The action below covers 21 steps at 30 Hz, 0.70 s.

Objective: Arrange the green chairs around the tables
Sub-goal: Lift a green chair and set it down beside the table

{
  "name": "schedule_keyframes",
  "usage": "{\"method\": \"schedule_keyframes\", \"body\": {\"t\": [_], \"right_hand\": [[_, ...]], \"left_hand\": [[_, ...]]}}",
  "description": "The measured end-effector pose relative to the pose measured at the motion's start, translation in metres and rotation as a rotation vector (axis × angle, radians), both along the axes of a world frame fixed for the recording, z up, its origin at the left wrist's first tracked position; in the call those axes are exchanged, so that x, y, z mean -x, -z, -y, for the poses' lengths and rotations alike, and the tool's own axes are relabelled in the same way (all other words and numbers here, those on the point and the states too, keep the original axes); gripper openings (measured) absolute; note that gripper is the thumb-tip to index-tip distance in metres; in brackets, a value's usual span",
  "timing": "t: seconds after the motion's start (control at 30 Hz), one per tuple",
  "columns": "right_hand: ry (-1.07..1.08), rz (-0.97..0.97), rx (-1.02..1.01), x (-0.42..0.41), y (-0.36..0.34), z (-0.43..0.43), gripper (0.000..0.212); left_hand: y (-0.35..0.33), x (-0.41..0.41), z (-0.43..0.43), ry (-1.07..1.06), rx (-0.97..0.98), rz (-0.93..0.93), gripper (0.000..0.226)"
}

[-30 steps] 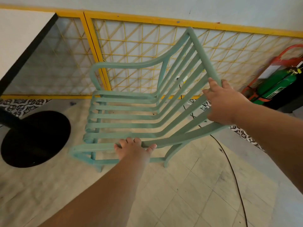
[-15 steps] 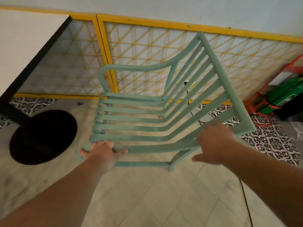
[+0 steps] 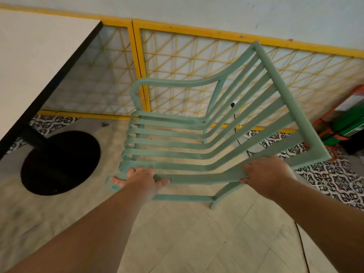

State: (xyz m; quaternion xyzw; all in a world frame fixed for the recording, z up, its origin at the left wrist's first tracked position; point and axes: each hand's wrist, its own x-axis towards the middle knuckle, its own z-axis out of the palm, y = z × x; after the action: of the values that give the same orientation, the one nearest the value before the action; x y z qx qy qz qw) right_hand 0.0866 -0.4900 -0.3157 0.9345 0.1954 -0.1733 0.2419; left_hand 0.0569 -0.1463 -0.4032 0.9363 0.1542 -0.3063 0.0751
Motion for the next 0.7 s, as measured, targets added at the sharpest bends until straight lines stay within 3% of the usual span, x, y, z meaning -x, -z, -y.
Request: {"method": "schedule_keyframes", "body": {"t": [0.5, 0.6, 0.7], "right_hand": [[0.022, 0.073, 0.013, -0.029, 0.006, 0.001, 0.040], [0.044, 0.057, 0.041, -0.027, 0.002, -0.003, 0.041], [0.085, -0.011, 0.001, -0.019, 0.001, -0.013, 0.046]], "left_hand": [[0.003, -0.028, 0.000, 0.017, 0.014, 0.031, 0.082], [-0.003, -0.022, -0.005, 0.028, 0.078, 0.051, 0.077], [-0.020, -0.003, -0.019, 0.030, 0.232, 0.111, 0.091]]}}
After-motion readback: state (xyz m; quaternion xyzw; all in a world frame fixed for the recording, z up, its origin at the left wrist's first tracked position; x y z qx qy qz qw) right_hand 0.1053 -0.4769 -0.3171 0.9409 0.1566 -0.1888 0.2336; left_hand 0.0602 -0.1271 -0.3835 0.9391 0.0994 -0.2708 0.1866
